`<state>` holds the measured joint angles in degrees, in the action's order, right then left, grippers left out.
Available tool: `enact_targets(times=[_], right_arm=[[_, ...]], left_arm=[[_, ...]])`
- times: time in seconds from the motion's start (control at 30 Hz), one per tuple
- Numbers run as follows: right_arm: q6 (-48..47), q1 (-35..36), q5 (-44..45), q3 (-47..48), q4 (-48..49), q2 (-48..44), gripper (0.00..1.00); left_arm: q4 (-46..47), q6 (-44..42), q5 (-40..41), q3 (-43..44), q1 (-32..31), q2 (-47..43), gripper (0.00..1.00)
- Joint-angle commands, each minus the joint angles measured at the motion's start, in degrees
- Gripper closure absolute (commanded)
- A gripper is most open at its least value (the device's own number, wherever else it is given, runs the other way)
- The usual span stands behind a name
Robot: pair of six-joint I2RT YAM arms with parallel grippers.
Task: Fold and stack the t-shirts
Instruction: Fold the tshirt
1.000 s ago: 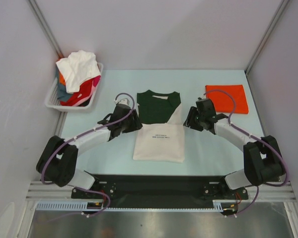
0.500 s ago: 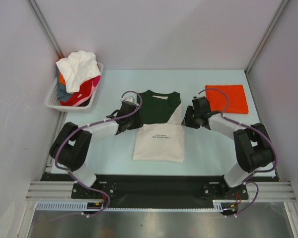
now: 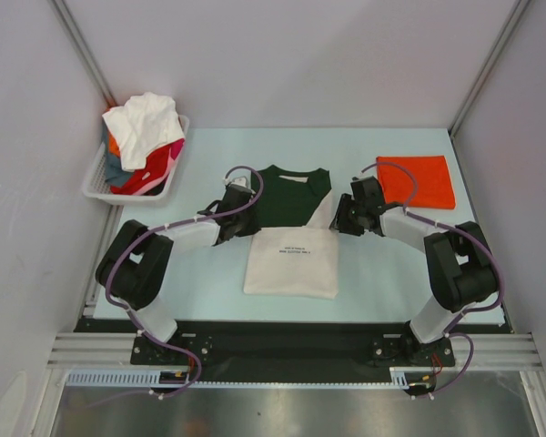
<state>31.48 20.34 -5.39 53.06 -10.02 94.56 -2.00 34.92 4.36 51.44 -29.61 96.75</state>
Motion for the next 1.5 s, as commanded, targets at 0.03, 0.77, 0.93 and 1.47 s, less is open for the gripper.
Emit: enact_targets(times=[0.03, 0.77, 0.93, 1.47], right_arm=[[0.2, -0.2, -0.2, 0.8, 1.2, -1.3, 0.55], [-2.0, 3.1, 0.8, 2.7, -1.9, -3.9, 1.00], [-2.1, 3.9, -0.6, 3.0, -3.3, -6.6, 1.00], [-1.9, 3.6, -1.7, 5.1, -4.7, -9.1, 1.00]], left_arm=[[1.8, -0.7, 0.6, 1.4, 0.2, -0.7, 1.00], [4.8, 0.5, 1.7, -3.4, 0.5, -5.4, 1.00], [6.1, 1.2, 2.7, -7.4, 0.6, -10.5, 1.00], [7.2, 1.9, 5.5, -10.3, 1.4, -15.3, 1.00]])
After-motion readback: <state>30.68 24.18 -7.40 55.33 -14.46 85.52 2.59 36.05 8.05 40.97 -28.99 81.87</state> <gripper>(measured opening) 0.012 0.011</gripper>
